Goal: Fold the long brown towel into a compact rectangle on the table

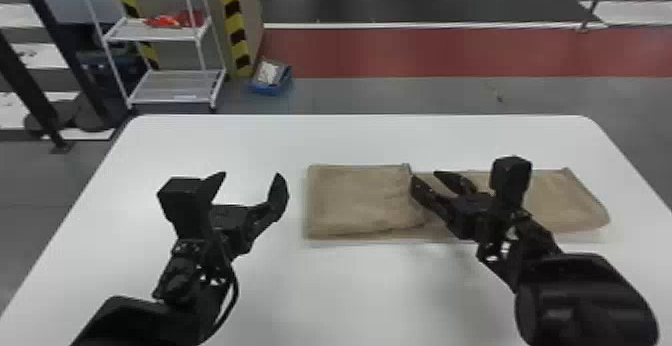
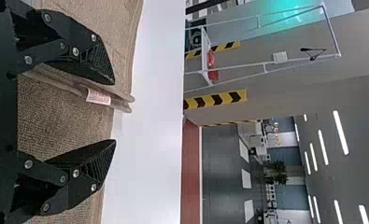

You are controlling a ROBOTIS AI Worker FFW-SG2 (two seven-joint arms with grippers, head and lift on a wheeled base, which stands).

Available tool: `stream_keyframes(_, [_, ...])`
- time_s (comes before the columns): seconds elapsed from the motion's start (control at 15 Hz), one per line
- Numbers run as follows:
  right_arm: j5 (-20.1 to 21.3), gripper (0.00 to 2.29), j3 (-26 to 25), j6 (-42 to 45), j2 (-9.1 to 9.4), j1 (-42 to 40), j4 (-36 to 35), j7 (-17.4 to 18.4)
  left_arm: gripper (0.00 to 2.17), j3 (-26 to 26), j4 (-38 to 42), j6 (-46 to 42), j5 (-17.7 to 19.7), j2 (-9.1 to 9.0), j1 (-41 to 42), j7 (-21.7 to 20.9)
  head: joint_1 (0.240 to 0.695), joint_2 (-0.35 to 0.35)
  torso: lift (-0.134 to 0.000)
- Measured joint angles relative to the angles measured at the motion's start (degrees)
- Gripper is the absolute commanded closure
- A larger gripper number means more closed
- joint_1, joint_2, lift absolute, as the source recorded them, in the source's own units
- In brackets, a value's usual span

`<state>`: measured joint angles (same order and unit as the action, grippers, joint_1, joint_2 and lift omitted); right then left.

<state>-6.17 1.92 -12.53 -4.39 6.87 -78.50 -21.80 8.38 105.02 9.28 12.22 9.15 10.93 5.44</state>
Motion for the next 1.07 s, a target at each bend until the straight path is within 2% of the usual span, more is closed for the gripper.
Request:
stream_keyframes(0.33, [1.4, 0.59, 2.1, -3.4, 0.74, 1.3, 0.0, -0.2, 0.04, -0.1, 0.9, -1.0, 0.1, 0.88, 0.9, 0.0, 0.695, 0.054, -0.125])
stream_keyframes(0.67, [2.0, 0.59, 2.9, -7.9, 0.78, 2.1, 0.0, -0.3, 0.04, 0.1, 1.6, -1.6, 0.1, 0.97, 2.0, 0.2, 0.695, 0.062, -0.125])
stream_keyframes(0.93, [2.2, 1.36, 2.6, -8.5, 0.63, 2.1, 0.0, -1.0, 0.04, 0.7, 1.7, -1.6, 0.1, 0.95, 2.1, 0.3, 0.695, 0.053, -0.125])
stream_keyframes(1.07, [2.0, 1.43, 2.8, -7.9, 0.62, 1.8, -0.4, -1.5, 0.04, 0.9, 1.7, -1.6, 0.1, 0.95, 2.0, 0.4, 0.695, 0.055, -0.125])
